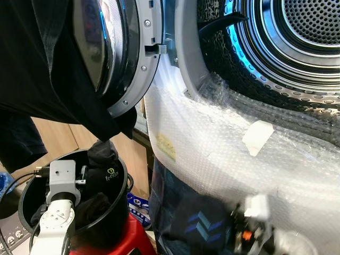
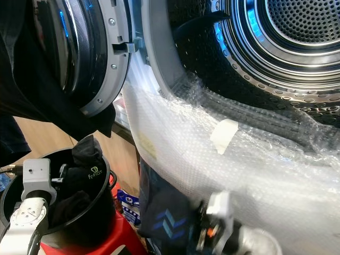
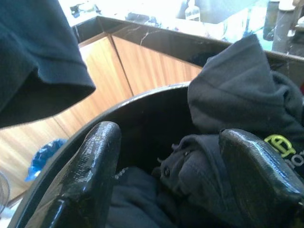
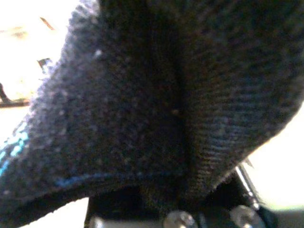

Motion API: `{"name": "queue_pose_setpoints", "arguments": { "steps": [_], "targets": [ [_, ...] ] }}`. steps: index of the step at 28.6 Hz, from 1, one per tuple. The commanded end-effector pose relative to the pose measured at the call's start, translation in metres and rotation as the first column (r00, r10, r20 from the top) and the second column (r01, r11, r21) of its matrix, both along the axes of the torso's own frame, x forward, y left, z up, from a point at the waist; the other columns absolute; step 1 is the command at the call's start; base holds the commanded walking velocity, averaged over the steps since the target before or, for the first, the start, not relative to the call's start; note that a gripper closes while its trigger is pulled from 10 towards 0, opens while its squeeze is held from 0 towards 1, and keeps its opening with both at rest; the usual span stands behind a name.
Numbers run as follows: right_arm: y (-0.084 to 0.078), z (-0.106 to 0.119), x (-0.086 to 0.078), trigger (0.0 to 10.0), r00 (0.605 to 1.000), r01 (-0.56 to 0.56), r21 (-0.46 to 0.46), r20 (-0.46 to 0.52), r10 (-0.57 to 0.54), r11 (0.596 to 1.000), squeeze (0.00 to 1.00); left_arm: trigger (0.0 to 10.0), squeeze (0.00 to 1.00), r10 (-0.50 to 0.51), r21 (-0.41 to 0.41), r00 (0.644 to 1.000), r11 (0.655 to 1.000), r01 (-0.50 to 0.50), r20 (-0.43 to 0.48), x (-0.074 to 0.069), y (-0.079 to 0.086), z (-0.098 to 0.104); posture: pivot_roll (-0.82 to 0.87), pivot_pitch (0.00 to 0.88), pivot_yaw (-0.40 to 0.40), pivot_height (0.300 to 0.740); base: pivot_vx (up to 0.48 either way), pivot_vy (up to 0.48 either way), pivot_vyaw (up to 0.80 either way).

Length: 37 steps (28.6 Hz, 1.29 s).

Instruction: Clothes washing

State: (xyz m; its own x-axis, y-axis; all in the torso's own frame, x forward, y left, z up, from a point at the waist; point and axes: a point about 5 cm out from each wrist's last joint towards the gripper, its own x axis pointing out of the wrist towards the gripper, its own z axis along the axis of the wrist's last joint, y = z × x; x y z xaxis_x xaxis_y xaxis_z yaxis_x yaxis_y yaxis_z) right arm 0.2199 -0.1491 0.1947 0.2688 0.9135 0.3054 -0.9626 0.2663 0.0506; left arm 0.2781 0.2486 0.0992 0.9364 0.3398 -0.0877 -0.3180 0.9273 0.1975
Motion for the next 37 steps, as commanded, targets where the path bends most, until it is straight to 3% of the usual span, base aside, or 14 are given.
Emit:
{"name": "queue_pose_setpoints", "arguments": {
  "steps": [1, 2, 4, 8, 11, 14, 15, 24, 27, 31, 34, 37],
  "targets": [
    [0.003, 0.016, -0.006, 0.0, 0.998, -0.050, 0.047, 0.041, 0.048, 0.998, 0.00, 10.0, 0.00, 0.011, -0.003, 1.000, 1.000, -0.011, 0.004, -0.001, 0.000, -0.002, 0.14, 0.010, -0.004, 0.740, 0.000, 0.000, 0.00],
    [0.006, 0.032, -0.005, 0.0, 0.993, -0.072, 0.079, 0.094, 0.065, 0.994, 0.00, 10.0, 0.00, 0.004, -0.004, 1.000, 1.000, -0.004, 0.006, 0.000, -0.002, -0.002, 0.15, 0.000, -0.006, 0.740, 0.000, 0.000, 0.00],
    [0.007, 0.037, -0.005, 0.0, 0.991, -0.079, 0.088, 0.113, 0.069, 0.993, 0.00, 10.0, 0.00, 0.001, -0.005, 1.000, 1.000, -0.001, 0.006, 0.000, -0.003, -0.002, 0.15, 0.000, -0.006, 0.740, 0.000, 0.000, 0.00],
    [0.011, 0.090, -0.010, 0.0, 0.956, -0.206, 0.202, 0.250, 0.153, 0.958, 0.00, 10.0, 0.00, -0.015, -0.018, 1.000, 1.000, 0.015, -0.001, -0.003, -0.008, -0.007, 0.16, 0.000, -0.011, 0.740, 0.000, 0.000, 0.00],
    [0.008, 0.114, 0.006, 0.0, 0.964, -0.119, 0.270, 0.261, 0.046, 0.955, 0.00, 10.0, 0.00, -0.025, -0.028, 1.000, 0.999, 0.025, -0.002, -0.004, -0.012, -0.011, 0.15, 0.000, -0.008, 0.740, 0.000, 0.000, 0.00],
    [0.007, 0.122, 0.014, 0.0, 0.965, -0.067, 0.309, 0.263, -0.018, 0.949, 0.00, 10.0, 0.00, -0.029, -0.028, 1.000, 0.999, 0.029, -0.004, -0.004, -0.013, -0.012, 0.15, 0.000, -0.005, 0.740, 0.000, 0.000, 0.00],
    [0.006, 0.132, 0.025, 0.0, 0.960, 0.005, 0.352, 0.259, -0.103, 0.936, 0.00, 10.0, 0.00, -0.033, -0.030, 0.999, 0.999, 0.032, -0.007, -0.003, -0.014, -0.013, 0.14, 0.000, -0.004, 0.740, 0.000, 0.000, 0.00],
    [0.014, 0.152, 0.048, 0.0, 0.947, 0.052, 0.313, 0.286, -0.146, 0.948, 0.00, 10.0, 0.00, -0.092, -0.054, 0.996, 0.994, 0.091, -0.018, 0.000, -0.029, -0.019, 0.14, 0.000, 0.000, 0.740, 0.000, 0.000, 0.00],
    [0.011, 0.177, 0.071, 0.0, 0.921, 0.142, 0.352, 0.296, -0.254, 0.925, 0.00, 10.0, 0.00, -0.114, -0.058, 0.993, 0.992, 0.113, -0.023, 0.001, -0.034, -0.020, 0.14, 0.000, -0.001, 0.740, 0.000, 0.000, 0.00],
    [0.013, 0.190, 0.089, 0.0, 0.913, 0.195, 0.353, 0.276, -0.301, 0.915, 0.00, 10.0, 0.00, -0.136, -0.070, 0.990, 0.988, 0.134, -0.024, 0.002, -0.039, -0.021, 0.13, 0.000, 0.008, 0.740, 0.000, 0.000, 0.00],
    [0.027, 0.207, 0.111, 0.0, 0.906, 0.249, 0.277, 0.272, -0.324, 0.928, 0.00, 10.0, 0.00, -0.153, -0.082, 0.988, 0.985, 0.150, -0.026, 0.000, -0.047, -0.023, 0.13, 0.000, 0.008, 0.740, 0.000, 0.000, 0.00],
    [0.031, 0.225, 0.134, 0.0, 0.894, 0.352, 0.233, 0.202, -0.399, 0.906, 0.00, 10.0, 0.00, -0.160, -0.091, 0.987, 0.983, 0.157, -0.029, 0.000, -0.050, -0.024, 0.13, 0.000, 0.009, 0.740, 0.000, 0.000, 0.00]
  ]
}}
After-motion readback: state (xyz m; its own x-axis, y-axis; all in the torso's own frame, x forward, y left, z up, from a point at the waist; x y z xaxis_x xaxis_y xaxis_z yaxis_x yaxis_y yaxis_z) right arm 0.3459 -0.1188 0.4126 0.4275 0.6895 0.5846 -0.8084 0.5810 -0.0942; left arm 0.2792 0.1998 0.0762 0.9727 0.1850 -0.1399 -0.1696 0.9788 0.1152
